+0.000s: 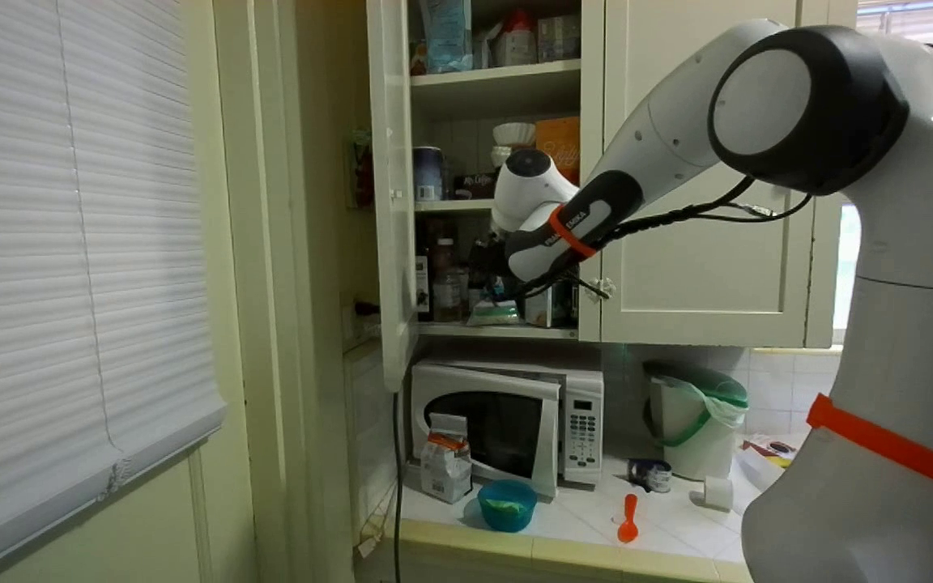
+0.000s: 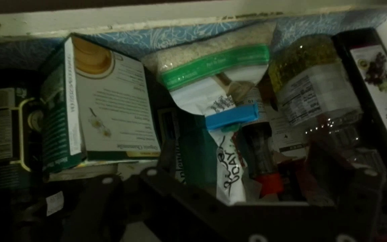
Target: Put the bag inside the shelf
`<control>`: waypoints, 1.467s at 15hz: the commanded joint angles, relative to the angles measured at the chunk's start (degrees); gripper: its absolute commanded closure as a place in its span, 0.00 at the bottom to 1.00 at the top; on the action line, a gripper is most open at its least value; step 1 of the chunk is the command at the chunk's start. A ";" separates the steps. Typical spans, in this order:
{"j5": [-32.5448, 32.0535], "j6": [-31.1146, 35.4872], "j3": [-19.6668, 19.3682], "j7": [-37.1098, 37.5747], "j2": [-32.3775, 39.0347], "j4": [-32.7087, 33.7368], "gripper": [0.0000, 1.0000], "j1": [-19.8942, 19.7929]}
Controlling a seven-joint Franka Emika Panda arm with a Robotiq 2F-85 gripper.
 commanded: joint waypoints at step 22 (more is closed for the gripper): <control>13.65 -14.58 -2.70 -20.29 -17.59 -16.30 0.00 4.01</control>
